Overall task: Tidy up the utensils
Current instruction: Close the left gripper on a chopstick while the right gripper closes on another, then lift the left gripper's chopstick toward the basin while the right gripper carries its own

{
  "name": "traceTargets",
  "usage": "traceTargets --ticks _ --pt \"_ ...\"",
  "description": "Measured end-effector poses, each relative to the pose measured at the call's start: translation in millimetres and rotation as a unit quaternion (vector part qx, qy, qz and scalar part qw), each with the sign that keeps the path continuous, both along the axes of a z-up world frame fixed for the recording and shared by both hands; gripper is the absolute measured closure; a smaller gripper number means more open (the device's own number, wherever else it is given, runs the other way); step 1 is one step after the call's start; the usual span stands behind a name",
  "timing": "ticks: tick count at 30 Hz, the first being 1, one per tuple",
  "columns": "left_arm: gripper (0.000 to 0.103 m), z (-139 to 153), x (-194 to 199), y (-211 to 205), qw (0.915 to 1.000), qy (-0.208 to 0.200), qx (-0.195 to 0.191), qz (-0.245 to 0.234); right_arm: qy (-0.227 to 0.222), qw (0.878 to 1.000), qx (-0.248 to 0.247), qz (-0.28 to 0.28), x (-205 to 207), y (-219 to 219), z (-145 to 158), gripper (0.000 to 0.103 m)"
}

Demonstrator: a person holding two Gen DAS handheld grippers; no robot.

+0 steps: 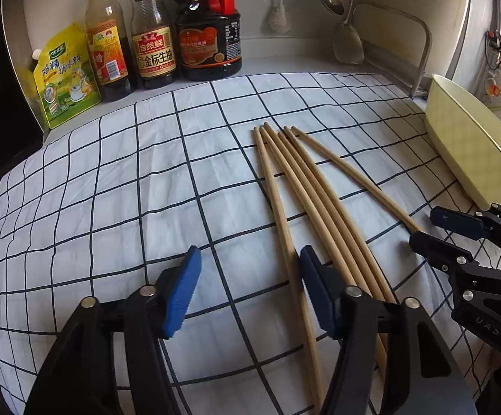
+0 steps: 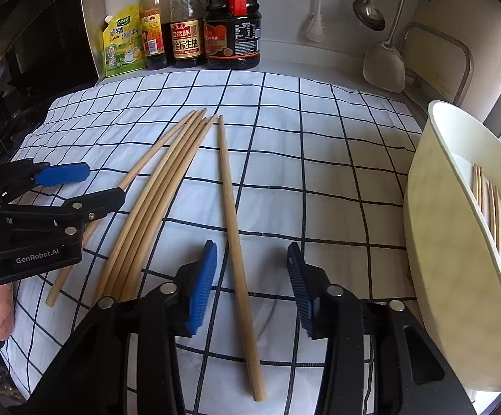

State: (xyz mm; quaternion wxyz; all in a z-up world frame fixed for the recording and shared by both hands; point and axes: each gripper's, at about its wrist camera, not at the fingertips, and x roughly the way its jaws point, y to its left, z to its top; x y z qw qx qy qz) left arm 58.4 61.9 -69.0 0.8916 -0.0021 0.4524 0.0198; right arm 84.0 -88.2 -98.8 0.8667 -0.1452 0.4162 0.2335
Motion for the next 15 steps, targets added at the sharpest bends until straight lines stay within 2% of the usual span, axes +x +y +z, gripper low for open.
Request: traceTargets --ticks 1,2,4,5,6,9,15 --pt "0.057 1 -1 -1 1.0000 -0.001 -0.001 -0.002 0.000 1.000 -0.001 0.002 0 1 0 0.082" --pt "0.065 1 -1 -2 1.0000 -0.001 -0.001 -0.003 -0.002 1.000 -0.002 0.002 0 1 0 0.088" --pt "0.078 2 -3 -4 1.0000 -0.002 0.003 -0.005 -0.002 1.000 -0.002 -0.002 0 -1 1 0.095" --pt "0.089 2 -3 -3 1.0000 -0.001 0.000 -0.006 0.001 1.000 0.003 -0.006 1 -3 1 0.097" --pt "0.095 2 -3 -4 1.0000 0.001 -0.001 -0.008 0.003 1.000 0.007 -0.010 2 -5 1 0.097" --pt "0.096 3 -4 -5 1.0000 0.002 0.002 -0.009 0.001 1.000 0.009 -0.022 3 -7 1 0.097" --pt "0.096 5 -5 2 0.9998 0.010 -0.018 -0.007 -0.008 0.999 0.026 -0.030 1 -12 10 0.097"
